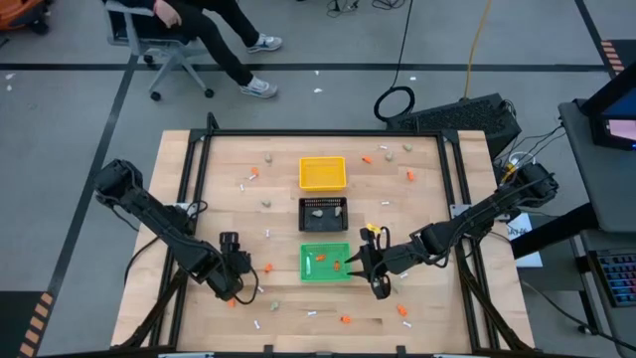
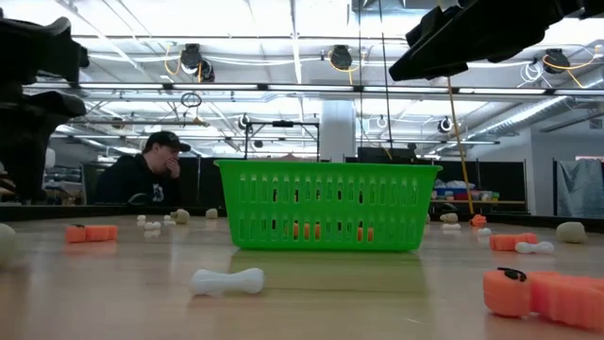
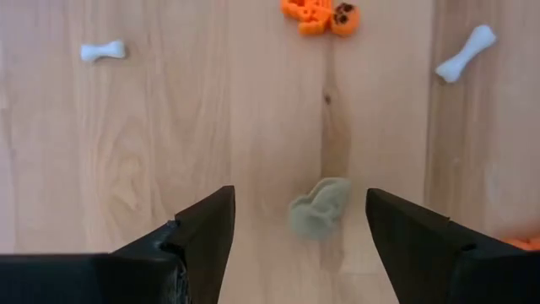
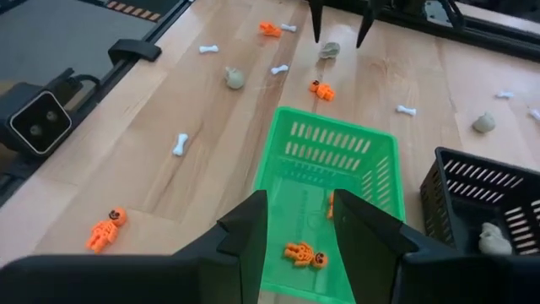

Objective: Sort Halloween decoration
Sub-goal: Put the gray skull toy into the black basket

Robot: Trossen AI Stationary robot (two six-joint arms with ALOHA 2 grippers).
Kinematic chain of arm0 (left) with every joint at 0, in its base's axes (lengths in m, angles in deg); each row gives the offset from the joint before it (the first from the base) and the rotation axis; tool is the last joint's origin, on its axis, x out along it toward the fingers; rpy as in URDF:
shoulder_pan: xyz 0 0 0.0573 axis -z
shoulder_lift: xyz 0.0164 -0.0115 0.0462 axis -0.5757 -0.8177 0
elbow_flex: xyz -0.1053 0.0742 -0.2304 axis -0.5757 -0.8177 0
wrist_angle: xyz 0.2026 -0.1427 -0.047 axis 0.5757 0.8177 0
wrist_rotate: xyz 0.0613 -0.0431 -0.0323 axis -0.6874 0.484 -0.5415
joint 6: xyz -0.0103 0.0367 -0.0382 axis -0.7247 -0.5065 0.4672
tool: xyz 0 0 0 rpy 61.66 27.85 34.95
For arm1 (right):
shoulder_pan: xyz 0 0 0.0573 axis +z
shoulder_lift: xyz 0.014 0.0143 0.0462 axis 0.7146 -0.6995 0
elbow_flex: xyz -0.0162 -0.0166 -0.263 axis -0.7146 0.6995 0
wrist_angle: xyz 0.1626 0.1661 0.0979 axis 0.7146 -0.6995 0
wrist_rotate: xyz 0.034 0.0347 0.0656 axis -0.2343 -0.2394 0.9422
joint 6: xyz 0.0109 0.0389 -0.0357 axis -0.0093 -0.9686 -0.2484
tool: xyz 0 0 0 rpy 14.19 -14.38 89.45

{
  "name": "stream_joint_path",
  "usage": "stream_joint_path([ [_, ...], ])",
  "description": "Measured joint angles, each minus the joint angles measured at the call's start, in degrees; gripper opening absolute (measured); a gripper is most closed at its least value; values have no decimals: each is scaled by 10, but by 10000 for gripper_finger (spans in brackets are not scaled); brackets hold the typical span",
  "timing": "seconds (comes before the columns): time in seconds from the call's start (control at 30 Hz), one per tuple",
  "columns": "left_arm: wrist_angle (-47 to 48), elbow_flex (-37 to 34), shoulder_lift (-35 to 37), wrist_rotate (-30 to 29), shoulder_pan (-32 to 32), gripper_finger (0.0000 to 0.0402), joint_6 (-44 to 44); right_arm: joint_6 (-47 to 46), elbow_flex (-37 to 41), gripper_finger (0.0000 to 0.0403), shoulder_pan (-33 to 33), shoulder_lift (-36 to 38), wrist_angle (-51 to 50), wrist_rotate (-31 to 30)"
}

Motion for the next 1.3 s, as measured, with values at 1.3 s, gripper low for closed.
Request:
stream_joint_path([
  [1.3, -90, -63, 1, 48, -1, 176, 5, 39, 0, 123, 0, 0, 0, 0],
])
